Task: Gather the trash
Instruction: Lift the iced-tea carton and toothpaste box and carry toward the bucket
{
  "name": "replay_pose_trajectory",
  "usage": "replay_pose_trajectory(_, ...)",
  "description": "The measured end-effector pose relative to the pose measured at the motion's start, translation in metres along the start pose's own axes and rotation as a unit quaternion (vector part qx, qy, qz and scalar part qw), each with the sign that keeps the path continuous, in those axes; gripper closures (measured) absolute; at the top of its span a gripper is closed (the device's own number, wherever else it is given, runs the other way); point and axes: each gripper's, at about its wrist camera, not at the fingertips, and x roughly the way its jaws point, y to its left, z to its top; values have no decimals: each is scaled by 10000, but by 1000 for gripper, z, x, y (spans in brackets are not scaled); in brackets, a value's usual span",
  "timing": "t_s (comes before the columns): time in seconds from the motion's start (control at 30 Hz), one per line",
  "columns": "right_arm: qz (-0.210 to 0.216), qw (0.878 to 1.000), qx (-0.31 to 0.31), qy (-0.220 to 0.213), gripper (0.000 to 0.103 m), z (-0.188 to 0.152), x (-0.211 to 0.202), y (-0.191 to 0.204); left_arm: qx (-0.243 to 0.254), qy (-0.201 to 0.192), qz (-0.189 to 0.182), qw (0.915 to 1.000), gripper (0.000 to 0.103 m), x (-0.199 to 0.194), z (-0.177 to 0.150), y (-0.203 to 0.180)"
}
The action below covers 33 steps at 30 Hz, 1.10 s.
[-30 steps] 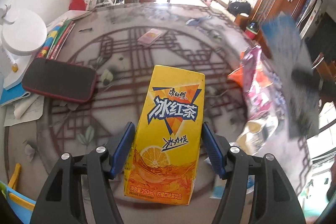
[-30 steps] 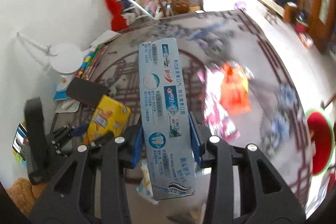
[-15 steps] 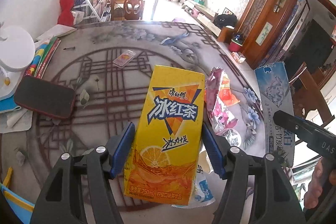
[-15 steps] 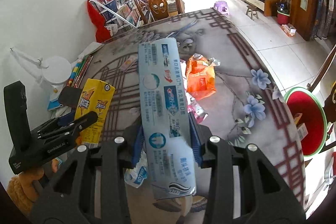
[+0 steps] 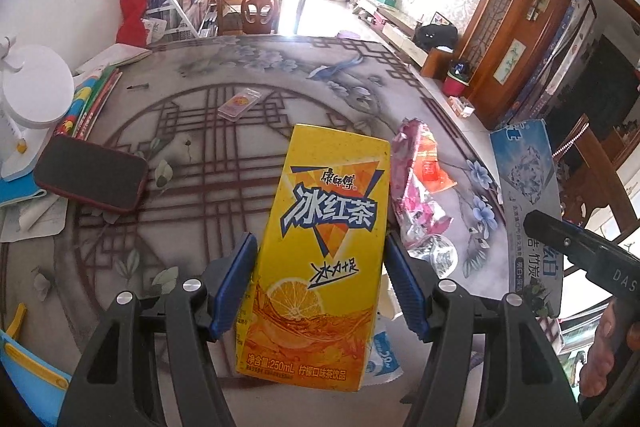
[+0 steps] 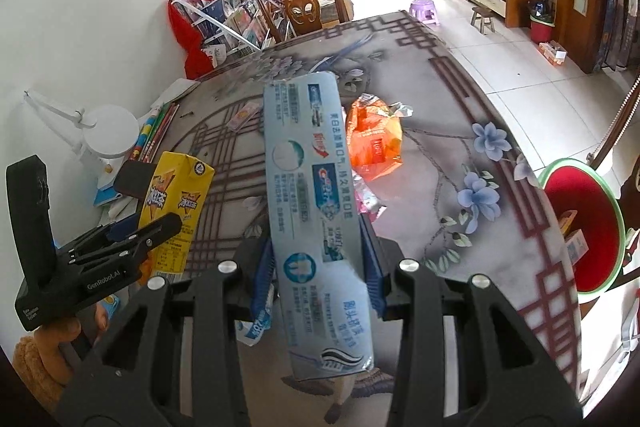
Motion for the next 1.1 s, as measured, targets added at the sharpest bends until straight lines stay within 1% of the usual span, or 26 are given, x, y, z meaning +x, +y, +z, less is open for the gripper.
replay_pose_trajectory(0.2, -48, 9999, 138, -68, 65, -3, -9, -21, 103, 57, -73, 9999, 41, 5, 0, -23)
replay_pose_trajectory(0.47, -60, 9995, 283, -152, 65, 1, -23, -56, 306, -24, -143, 9994, 41, 5, 7, -64)
replay_pose_trajectory(0.93, -57, 9984, 485, -288, 65, 9, -43, -121, 475, -87, -160, 9987, 41, 13, 15, -129)
replay_pose_trajectory(1.1, -98, 9978, 568, -321, 65, 10, -50, -145, 539, -88, -228, 9982, 41, 18, 16, -155)
